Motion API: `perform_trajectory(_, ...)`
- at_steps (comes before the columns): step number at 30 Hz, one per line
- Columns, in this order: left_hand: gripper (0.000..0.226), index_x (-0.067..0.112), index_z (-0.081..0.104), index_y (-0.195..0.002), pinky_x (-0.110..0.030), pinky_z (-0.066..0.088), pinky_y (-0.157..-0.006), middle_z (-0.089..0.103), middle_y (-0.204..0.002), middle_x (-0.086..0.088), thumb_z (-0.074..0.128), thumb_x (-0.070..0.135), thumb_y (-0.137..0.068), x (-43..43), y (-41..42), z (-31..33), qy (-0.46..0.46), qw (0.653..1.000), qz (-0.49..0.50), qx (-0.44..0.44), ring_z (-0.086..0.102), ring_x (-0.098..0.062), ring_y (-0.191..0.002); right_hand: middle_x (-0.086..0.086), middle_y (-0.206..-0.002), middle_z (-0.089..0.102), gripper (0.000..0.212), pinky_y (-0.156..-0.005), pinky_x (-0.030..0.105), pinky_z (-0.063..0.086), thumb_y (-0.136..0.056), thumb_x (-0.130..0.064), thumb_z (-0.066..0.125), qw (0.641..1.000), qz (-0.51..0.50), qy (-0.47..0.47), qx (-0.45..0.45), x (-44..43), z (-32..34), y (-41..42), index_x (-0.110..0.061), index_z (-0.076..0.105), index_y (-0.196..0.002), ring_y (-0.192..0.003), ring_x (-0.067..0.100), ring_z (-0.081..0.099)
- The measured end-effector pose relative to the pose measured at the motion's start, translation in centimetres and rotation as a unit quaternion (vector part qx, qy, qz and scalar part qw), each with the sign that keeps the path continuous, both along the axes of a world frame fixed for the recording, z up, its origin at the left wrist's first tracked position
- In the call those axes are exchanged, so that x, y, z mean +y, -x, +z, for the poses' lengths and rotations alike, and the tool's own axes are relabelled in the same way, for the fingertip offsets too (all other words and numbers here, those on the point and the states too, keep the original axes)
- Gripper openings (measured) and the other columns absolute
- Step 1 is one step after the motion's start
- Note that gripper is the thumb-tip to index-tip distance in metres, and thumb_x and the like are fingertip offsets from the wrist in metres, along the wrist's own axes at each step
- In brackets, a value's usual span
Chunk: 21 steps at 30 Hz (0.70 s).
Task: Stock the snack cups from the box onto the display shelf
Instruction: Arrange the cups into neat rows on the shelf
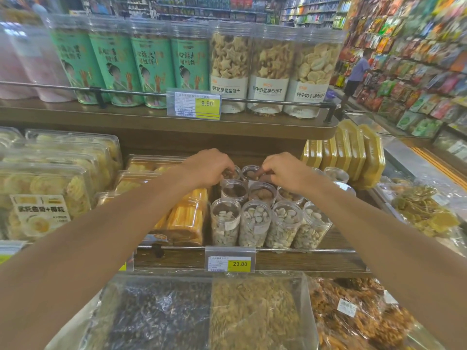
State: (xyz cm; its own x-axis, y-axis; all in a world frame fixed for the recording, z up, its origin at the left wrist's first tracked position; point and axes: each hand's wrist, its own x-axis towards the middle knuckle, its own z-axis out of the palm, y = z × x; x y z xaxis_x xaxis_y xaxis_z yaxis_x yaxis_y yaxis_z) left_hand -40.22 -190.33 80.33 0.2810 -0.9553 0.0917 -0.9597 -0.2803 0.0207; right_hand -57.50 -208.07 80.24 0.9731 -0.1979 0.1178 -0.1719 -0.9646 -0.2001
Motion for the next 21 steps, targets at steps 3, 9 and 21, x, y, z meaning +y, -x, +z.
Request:
perform_trajectory(3, 0.035, 0.027, 0.073, -0.126, -0.039, 0.053, -0.092, 0.073, -0.120, 0.000, 0.070, 0.012, -0.094, -0.3, -0.1, 0.3, -0.014, 1.000, 0.008, 0.015, 0.065, -0.026, -0.115, -0.010, -0.099, 0.062, 0.015, -0.090, 0.035, 0.053, -0.093, -0.018, 0.073, 0.999, -0.014, -0.034, 0.002, -0.1, 0.1, 0.0, -0.022, 0.080, -0.106, -0.093, 0.013, 0.063)
perform_trajectory(9, 0.033, 0.026, 0.073, -0.124, -0.032, 0.048, -0.089, 0.073, -0.122, 0.002, 0.074, 0.015, -0.093, -0.6, -0.2, 0.5, -0.005, 1.000, 0.020, 0.023, 0.066, -0.022, -0.115, -0.003, -0.114, 0.070, 0.018, -0.091, 0.026, 0.046, -0.090, -0.026, 0.077, 0.995, -0.065, -0.080, 0.002, 0.2, 0.4, -0.9, -0.023, 0.080, -0.107, -0.103, 0.013, 0.062)
perform_trajectory(21, 0.028, 0.024, 0.073, -0.125, -0.034, 0.047, -0.097, 0.071, -0.127, 0.002, 0.067, 0.017, -0.099, -0.3, 0.2, 0.9, 0.008, 0.999, 0.008, 0.041, 0.063, -0.021, -0.120, -0.008, -0.117, 0.070, 0.026, -0.088, 0.016, 0.046, -0.096, -0.028, 0.070, 0.989, -0.085, -0.101, -0.061, -0.7, 1.6, 2.5, -0.022, 0.075, -0.120, -0.101, 0.004, 0.061)
